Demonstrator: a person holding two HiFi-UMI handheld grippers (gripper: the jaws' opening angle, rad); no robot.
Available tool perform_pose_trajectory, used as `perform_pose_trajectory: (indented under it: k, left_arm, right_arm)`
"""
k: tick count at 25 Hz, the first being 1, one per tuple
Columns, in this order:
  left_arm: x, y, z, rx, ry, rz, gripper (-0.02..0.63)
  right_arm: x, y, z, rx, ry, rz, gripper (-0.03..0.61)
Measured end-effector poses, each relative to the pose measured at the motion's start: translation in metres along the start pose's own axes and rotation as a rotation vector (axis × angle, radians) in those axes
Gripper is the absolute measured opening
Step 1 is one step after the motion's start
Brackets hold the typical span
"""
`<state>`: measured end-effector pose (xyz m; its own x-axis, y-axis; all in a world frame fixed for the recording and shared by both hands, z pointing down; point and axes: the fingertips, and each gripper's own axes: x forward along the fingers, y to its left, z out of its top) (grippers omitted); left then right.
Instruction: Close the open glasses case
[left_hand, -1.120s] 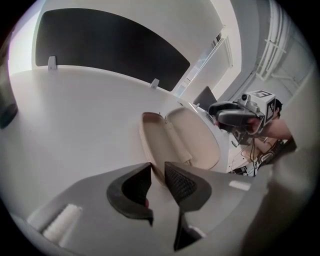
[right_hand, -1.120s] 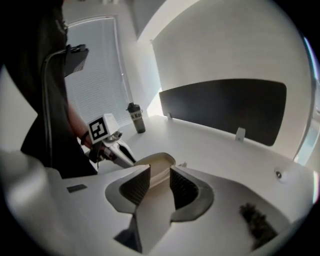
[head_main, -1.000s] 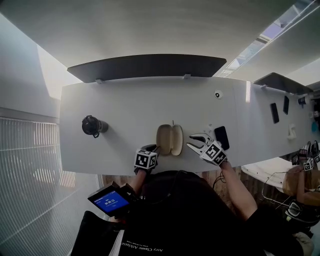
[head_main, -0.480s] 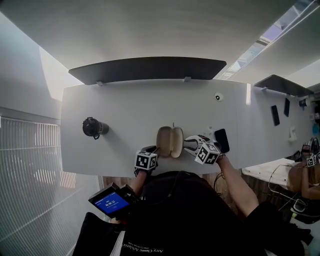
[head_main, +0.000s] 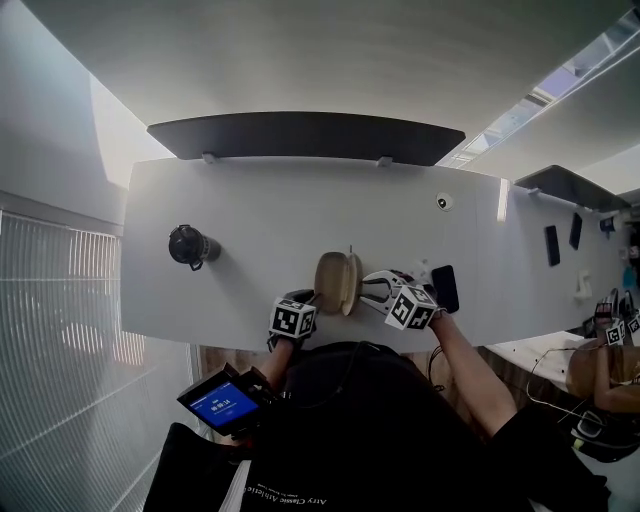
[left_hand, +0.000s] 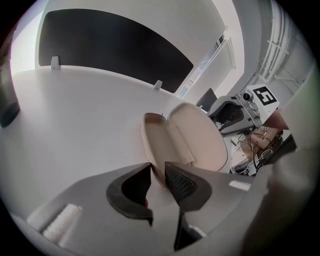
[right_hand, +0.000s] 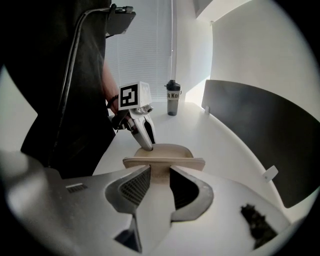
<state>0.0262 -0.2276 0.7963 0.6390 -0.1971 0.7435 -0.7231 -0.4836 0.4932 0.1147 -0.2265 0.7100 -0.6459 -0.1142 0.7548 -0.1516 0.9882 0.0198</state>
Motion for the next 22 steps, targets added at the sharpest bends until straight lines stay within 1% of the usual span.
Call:
perform_pose_trajectory:
  k: [4,6,12,16,17,22]
  left_arm:
    - [0.0,0.001,0.0,-0.003,0.003,-0.001,0.103]
    - [0.002,0.001,-0.001,-0.009,0.002,-0.002,0.104]
    - [0.002,0.003,0.001,-0.04,-0.003,-0.013,0.119]
    - [0.001,0.003,0.0,-0.053,0.001,-0.019,0.118]
    - [0.001,0.003,0.0,-0.06,0.001,-0.021,0.119]
    - [0.001,0.001,0.0,-0.089,0.007,-0.031,0.118]
  right_arm:
    - [0.009,-0.002,0.02,-0.005,-0.038,0.007,0.129]
    - [0.015,-0.003,0.025,0.014,-0.059,0.012,0.13]
    - [0.024,-0.01,0.04,0.103,-0.127,-0.011,0.13]
    - [0.034,-0.014,0.039,0.225,-0.154,-0.025,0.122]
    - [0.036,-0.015,0.04,0.24,-0.157,-0.027,0.118]
    - [0.045,-0.016,0.047,0.228,-0.149,-0.034,0.117]
